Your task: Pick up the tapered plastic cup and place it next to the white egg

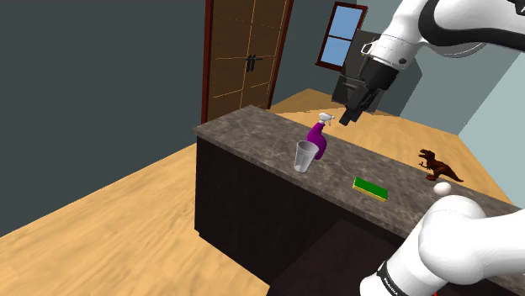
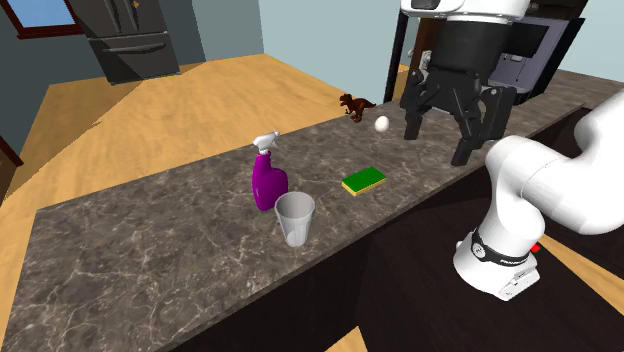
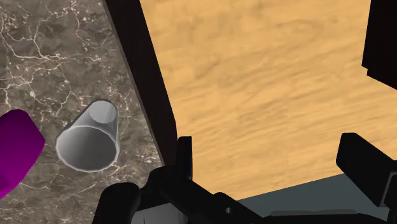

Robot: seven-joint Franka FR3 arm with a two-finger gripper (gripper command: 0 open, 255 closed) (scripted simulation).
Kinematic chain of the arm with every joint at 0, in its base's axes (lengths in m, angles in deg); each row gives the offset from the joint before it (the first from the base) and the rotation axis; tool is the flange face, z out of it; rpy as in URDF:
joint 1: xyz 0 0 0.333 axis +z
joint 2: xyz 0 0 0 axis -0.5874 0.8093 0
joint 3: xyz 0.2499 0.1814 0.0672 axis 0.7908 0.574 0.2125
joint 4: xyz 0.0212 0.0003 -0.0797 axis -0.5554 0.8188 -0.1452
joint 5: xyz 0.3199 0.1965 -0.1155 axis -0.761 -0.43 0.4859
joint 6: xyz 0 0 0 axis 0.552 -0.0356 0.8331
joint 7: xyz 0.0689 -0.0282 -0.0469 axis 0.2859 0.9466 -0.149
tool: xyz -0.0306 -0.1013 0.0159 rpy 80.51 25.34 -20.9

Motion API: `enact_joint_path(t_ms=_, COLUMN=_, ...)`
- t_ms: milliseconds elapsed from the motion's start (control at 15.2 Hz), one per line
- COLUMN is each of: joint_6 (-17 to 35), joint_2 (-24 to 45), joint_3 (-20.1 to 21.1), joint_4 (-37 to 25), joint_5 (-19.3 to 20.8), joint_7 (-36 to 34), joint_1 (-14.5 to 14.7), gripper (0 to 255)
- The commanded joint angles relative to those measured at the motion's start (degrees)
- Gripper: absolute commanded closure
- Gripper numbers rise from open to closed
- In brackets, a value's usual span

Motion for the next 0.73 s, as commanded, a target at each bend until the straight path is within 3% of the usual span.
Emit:
enact_joint_path(t_ms=0, joint_6=0.0, joint_2=0.0, joint_3=0.0, joint_4=0.0, joint_5=0.0, joint_7=0.0, joint_1=0.0, gripper=0)
enact_joint_path(t_ms=660, joint_6=11.9, joint_2=15.0, joint_3=-8.1, joint_4=0.4, joint_5=3.0, joint_7=9.2, joint_1=-1.6, gripper=0)
